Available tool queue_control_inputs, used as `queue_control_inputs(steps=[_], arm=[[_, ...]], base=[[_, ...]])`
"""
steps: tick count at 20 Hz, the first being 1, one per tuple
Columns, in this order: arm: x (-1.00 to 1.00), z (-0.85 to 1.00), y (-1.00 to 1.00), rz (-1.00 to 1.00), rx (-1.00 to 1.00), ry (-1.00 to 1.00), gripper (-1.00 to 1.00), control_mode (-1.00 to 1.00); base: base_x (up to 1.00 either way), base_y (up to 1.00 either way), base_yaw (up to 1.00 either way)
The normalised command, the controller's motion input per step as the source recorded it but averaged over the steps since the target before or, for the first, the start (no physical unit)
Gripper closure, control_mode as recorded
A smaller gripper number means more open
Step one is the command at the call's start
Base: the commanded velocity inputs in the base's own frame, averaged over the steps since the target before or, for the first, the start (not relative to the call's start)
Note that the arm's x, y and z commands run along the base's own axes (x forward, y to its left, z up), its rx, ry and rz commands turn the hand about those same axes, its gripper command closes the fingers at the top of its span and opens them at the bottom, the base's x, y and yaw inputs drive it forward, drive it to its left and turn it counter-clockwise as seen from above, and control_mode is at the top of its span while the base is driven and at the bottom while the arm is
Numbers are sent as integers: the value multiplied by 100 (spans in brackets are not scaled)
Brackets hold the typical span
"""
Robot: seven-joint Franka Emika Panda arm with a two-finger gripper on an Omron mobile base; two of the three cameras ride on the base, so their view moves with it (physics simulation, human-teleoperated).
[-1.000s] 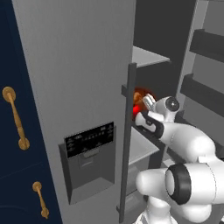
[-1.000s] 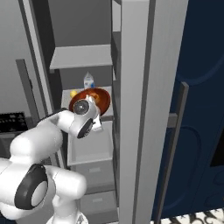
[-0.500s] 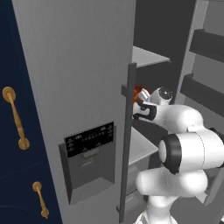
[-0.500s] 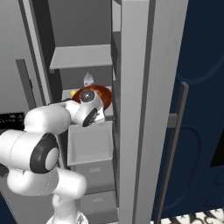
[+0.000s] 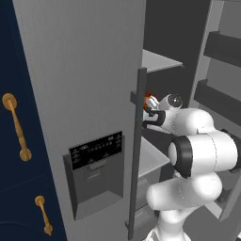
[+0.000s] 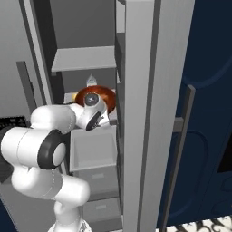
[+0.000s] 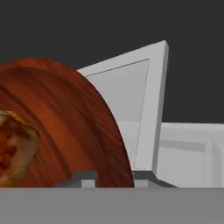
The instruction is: Pick the chicken drumstick and tomato from their plates and place them in the bowl. Then put the bowl in the fridge.
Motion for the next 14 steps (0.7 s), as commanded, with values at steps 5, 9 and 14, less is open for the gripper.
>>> queue_control_inputs(steps=[5, 9, 14], arm=[[-6, 18, 23, 0, -2, -14, -100, -100], [-47, 36, -2, 0, 6, -27, -100, -100], [-94, 48, 0, 0, 5, -33, -100, -100]], base=[[0, 0, 0], [0, 0, 0], [0, 0, 0]])
